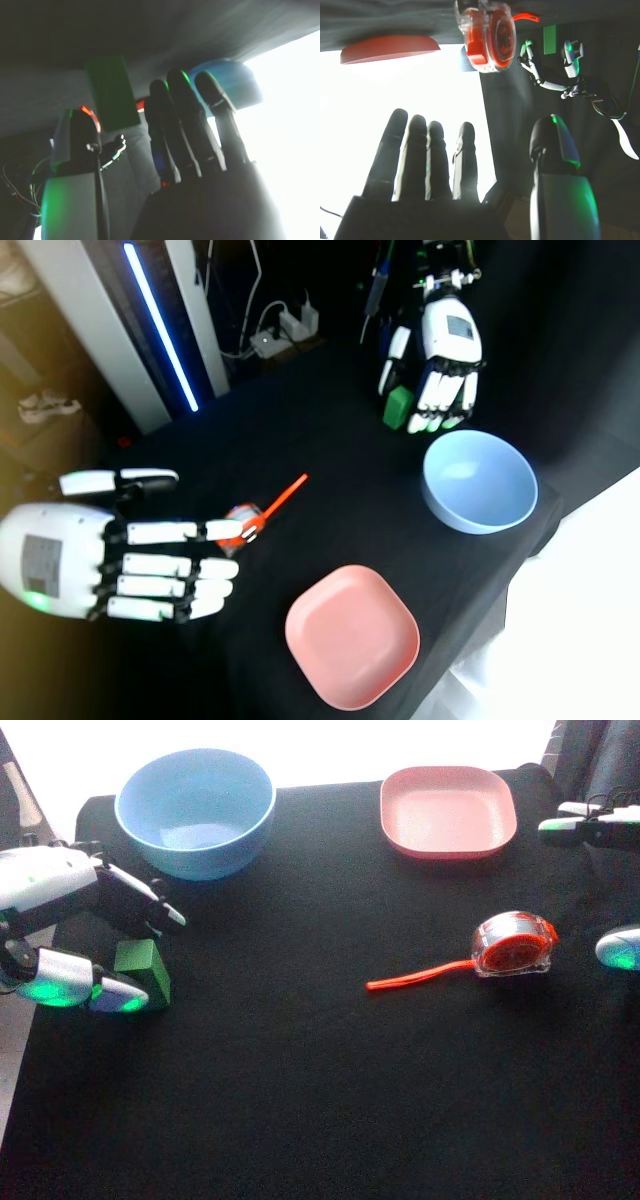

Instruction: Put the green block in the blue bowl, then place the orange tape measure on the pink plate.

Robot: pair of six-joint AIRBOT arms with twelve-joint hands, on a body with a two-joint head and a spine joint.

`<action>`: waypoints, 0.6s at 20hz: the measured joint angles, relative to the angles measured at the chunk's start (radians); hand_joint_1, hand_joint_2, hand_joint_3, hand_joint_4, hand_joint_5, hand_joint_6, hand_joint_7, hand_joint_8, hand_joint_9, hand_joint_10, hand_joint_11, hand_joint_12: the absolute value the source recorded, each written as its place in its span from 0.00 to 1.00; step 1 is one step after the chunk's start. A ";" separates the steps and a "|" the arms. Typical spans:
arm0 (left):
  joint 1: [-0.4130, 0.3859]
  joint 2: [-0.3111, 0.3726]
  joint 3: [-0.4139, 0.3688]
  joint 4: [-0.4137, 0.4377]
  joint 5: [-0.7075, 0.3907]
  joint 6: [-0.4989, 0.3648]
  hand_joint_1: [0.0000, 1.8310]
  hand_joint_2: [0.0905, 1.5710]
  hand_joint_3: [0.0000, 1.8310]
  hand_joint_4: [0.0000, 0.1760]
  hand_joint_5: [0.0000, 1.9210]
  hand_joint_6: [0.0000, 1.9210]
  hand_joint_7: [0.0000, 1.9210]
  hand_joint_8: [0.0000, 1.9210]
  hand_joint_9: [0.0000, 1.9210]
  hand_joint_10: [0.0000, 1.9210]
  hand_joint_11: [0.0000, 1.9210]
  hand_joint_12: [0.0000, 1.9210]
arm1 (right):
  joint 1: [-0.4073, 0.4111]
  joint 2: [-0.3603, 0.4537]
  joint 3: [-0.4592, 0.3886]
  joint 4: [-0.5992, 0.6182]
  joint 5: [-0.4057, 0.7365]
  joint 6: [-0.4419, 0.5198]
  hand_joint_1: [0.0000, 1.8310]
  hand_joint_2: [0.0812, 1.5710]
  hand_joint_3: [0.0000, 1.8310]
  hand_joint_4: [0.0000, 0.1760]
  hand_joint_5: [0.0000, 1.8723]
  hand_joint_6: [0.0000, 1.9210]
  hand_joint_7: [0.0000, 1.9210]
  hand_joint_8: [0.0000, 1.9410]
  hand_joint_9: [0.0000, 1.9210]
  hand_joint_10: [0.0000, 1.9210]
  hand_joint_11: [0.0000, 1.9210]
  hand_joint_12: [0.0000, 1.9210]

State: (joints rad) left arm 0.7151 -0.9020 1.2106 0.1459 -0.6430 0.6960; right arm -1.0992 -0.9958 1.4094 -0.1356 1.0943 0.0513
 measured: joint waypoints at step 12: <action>-0.016 -0.005 0.009 -0.014 -0.017 0.000 0.70 0.63 0.00 0.00 0.61 0.27 0.64 0.38 0.56 0.45 0.27 0.80 | 0.000 0.000 0.000 0.002 -0.002 0.001 0.47 0.64 0.00 0.51 0.21 0.00 0.14 0.00 0.14 0.00 0.00 0.36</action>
State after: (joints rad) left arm 0.6994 -0.9073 1.2194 0.1322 -0.6598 0.6960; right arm -1.0992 -0.9958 1.4094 -0.1341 1.0927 0.0521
